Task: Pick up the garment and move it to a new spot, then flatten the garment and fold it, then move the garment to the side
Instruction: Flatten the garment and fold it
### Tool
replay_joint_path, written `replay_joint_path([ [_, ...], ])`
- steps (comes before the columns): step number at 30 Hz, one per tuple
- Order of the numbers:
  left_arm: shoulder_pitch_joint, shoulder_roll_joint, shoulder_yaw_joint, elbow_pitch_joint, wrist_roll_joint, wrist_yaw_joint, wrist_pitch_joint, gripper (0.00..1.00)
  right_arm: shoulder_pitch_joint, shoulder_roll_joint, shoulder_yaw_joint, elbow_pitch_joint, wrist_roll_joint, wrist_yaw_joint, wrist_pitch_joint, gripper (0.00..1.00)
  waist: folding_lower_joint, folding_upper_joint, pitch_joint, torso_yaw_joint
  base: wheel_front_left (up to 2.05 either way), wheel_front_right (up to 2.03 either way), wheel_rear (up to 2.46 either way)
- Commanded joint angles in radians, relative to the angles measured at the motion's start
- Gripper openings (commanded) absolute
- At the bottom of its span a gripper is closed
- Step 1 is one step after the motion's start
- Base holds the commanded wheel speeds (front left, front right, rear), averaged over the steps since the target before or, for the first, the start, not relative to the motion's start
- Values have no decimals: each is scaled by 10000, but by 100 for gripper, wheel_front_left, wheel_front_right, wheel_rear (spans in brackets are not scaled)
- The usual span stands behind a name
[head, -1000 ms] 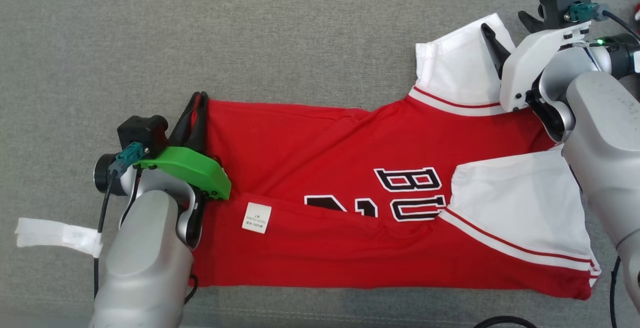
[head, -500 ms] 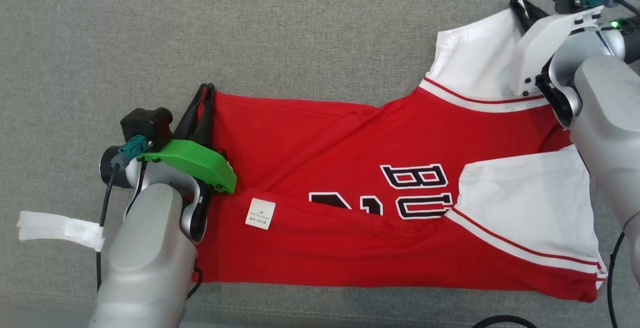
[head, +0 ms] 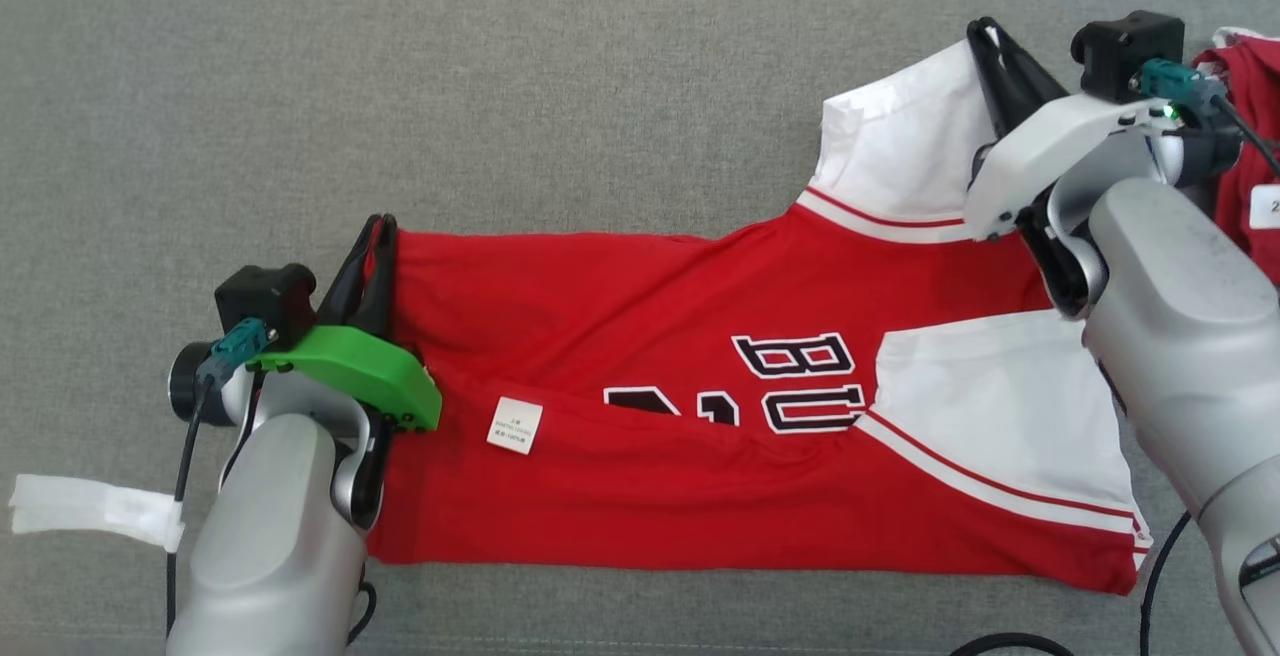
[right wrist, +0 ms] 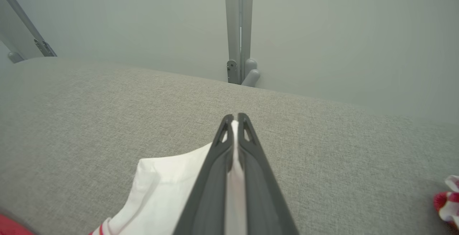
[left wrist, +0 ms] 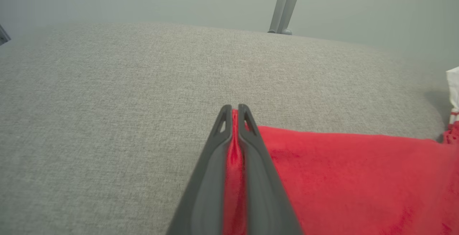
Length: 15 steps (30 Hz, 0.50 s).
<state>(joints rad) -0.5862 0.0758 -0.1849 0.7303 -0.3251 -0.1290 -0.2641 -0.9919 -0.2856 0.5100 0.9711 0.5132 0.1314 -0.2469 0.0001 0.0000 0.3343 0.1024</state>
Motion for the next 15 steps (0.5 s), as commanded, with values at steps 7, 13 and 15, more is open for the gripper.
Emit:
replay_joint_path([
  [7, 1141, 487, 101, -249, -233, -22, 7, 0, 1825, -285, 218, -1593, 1027, -17, -183, 0, -1, 0, -1554, -729, 0, 0, 0],
  [13, 2071, 662, 351, -465, -355, -22, 7, 0, 3955, -618, -375, -3244, 1454, -17, -183, 0, -1, 0, -2049, -1061, 0, 0, 0],
  [15, 2313, 694, 400, -434, -313, -22, 7, 0, 4582, -584, -509, -3682, 1519, -17, -184, 0, -1, 0, -2107, -1164, 0, 0, 0],
])
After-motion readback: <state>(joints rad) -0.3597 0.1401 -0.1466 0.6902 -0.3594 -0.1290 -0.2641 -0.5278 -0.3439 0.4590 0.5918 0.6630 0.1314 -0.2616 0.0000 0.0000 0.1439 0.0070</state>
